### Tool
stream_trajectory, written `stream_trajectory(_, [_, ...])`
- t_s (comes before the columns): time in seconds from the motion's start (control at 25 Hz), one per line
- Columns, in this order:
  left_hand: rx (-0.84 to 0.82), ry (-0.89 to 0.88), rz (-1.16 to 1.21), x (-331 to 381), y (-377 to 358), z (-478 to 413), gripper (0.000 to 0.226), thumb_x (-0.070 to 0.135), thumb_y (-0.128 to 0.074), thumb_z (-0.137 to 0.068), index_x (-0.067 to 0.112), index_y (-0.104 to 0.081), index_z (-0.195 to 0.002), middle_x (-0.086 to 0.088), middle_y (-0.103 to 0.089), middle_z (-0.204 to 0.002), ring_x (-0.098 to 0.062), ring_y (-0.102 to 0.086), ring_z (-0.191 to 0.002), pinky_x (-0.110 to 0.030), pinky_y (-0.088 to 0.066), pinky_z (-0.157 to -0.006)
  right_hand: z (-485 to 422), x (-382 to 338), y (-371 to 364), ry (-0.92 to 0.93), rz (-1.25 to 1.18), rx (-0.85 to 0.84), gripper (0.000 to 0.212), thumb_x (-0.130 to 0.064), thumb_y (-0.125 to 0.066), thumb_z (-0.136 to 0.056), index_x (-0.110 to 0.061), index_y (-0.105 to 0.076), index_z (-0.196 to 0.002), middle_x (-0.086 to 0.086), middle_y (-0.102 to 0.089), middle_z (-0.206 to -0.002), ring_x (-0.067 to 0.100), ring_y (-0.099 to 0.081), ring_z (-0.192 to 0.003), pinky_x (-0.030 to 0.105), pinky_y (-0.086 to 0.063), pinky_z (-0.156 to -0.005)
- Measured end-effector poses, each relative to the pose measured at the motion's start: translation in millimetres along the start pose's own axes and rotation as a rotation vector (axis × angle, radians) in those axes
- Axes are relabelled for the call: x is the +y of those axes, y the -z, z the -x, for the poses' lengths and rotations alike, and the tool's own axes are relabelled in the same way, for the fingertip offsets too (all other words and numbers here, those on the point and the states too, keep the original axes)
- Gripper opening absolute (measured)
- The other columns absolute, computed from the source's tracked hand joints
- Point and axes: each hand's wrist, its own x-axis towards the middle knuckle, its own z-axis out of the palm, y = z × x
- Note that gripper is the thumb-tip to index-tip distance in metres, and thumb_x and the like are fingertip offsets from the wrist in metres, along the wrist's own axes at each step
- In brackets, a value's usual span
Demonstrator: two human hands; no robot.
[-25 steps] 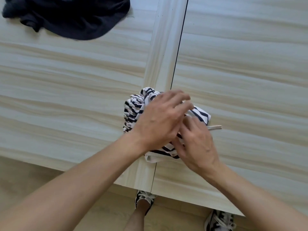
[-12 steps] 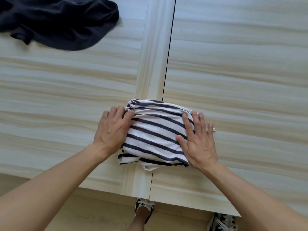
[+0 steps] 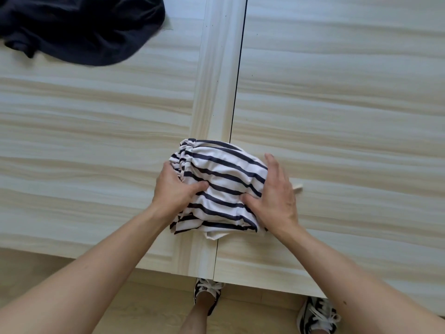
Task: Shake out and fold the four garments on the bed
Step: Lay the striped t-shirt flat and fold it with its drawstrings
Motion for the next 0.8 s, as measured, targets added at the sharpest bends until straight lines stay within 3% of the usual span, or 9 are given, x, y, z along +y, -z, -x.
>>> stream_trajectory(0.08, [-0.049, 0.048, -0.012, 4.7, 3.5, -2.3, 0.047, 0.023, -0.089, -0.06, 0.02, -0.069, -0.103, 0.003, -0.078, -0.095, -0.02, -0.075, -0.091, -0.045, -0.06, -0.086, -7.0, -2.3, 5.4, -0.16, -0.152, -0.05, 0.045, -0.022, -0.076, -0.07, -0.018, -0.062, -0.113, 0.004, -0.064, -0.111, 0.027, -0.06, -0.105, 0.032, -0.047, -0.078])
stream_trajectory(0.16, [-0.068, -0.025, -0.054, 12.6, 1.7, 4.9, 0.034, 0.021, -0.087, -0.067, 0.021, -0.071, -0.097, 0.003, -0.078, -0.091, -0.018, -0.075, -0.09, -0.04, -0.061, -0.08, -9.0, 0.6, 16.3, -0.162, -0.211, -0.055, 0.019, -0.016, -0.072, -0.07, -0.017, -0.065, -0.088, 0.005, -0.062, -0.095, 0.024, -0.06, -0.088, 0.024, -0.04, -0.063])
stream_trajectory(0.24, [-0.097, -0.124, -0.038, 20.8, -4.3, 16.8, 0.039, 0.023, -0.086, -0.072, 0.028, -0.068, -0.106, 0.007, -0.077, -0.1, -0.011, -0.073, -0.094, -0.034, -0.058, -0.081, -2.1, 3.9, 30.4, -0.114, -0.313, -0.087, 0.022, -0.009, -0.071, -0.076, -0.018, -0.067, -0.096, 0.002, -0.059, -0.098, 0.019, -0.055, -0.09, 0.017, -0.04, -0.066])
stream_trajectory(0.4, [-0.225, -0.153, 0.031, 47.3, -27.4, 39.9, 0.038, 0.004, -0.076, -0.084, 0.019, -0.066, -0.118, 0.003, -0.078, -0.104, -0.01, -0.074, -0.097, -0.034, -0.06, -0.085, 17.1, 22.9, 68.2, -0.147, -0.637, -0.229, 0.037, 0.001, -0.064, -0.079, -0.026, -0.063, -0.104, -0.002, -0.073, -0.097, 0.02, -0.069, -0.092, 0.044, -0.059, -0.082])
stream_trajectory(0.52, [-0.359, -0.207, 0.01, 92.1, -57.0, 65.1, 0.033, -0.005, -0.069, -0.087, 0.019, -0.068, -0.111, 0.001, -0.079, -0.101, -0.014, -0.075, -0.095, -0.03, -0.061, -0.081, 32.3, 59.4, 115.6, -0.204, -0.821, -0.221, 0.05, 0.009, -0.062, -0.082, -0.031, -0.063, -0.112, -0.006, -0.076, -0.101, 0.012, -0.073, -0.093, 0.032, -0.061, -0.079])
stream_trajectory(0.64, [-0.503, -0.261, -0.041, 156.6, -100.9, 91.1, 0.031, -0.003, -0.069, -0.088, 0.021, -0.07, -0.11, -0.001, -0.079, -0.102, -0.018, -0.075, -0.097, -0.036, -0.06, -0.084, 51.0, 105.3, 180.9, -0.277, -0.965, -0.152, 0.051, 0.009, -0.066, -0.085, -0.027, -0.06, -0.121, -0.006, -0.077, -0.105, 0.013, -0.074, -0.096, 0.028, -0.059, -0.077])
stream_trajectory(0.8, [-0.741, -0.344, -0.11, 276.6, -216.9, 128.0, 0.038, 0.005, -0.076, -0.08, 0.022, -0.069, -0.114, 0.0, -0.079, -0.105, -0.021, -0.075, -0.098, -0.045, -0.059, -0.088, 83.4, 195.3, 295.2, -0.352, -1.076, 0.105, 0.055, 0.011, -0.068, -0.084, -0.024, -0.058, -0.126, -0.003, -0.076, -0.109, 0.017, -0.073, -0.102, 0.032, -0.06, -0.083])
